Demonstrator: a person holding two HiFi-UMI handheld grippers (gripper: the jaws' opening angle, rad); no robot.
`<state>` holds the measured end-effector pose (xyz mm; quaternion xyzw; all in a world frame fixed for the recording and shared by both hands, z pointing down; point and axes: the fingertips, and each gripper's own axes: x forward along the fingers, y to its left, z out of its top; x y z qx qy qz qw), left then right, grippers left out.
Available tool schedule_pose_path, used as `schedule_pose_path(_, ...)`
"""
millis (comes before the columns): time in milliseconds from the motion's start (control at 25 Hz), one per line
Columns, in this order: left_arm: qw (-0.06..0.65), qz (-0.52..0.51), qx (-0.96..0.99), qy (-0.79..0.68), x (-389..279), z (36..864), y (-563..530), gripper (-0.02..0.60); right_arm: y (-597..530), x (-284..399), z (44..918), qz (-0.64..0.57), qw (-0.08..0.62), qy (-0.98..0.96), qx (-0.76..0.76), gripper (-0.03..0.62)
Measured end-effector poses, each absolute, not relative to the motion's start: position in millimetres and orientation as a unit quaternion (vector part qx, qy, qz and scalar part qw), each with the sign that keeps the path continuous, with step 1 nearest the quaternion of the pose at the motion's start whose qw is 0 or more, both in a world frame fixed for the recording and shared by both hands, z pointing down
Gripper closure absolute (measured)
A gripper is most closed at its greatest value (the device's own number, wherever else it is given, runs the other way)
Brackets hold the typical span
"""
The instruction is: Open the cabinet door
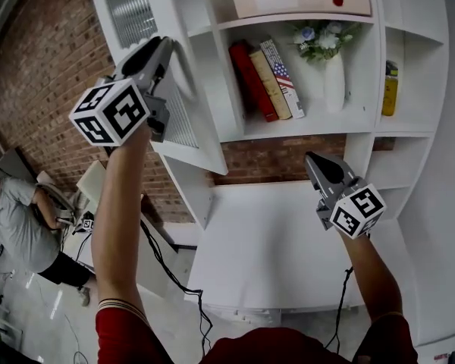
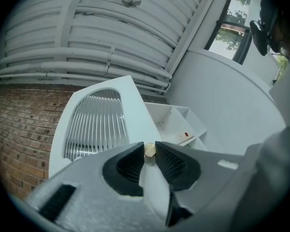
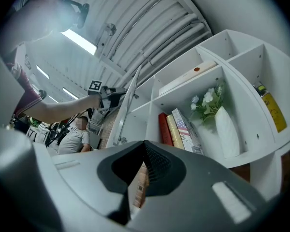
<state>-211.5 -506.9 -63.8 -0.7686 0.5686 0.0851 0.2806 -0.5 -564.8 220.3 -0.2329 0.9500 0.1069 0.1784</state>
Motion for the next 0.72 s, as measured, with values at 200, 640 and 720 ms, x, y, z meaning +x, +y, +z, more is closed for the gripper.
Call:
schedule_pose_path(200,0.276,0.102,-0.768,0.569,-216,-65,-484,0.502,-557,-2,221,0.102,0.180,0.955,-0.211,0.582)
schedule_pose_path(640,0.273,0.140,-0.780,0.545,-253,-65,-414,0.495,-520,-37,215,0.105,0.182,0.959,-0.191,0.582)
schedule_pose_path(720,0.275,0.141,-0.783,0.539,-264,-66,-391,0.495,-503,-48,210,0.108,0.184,0.958,-0.192,0.582)
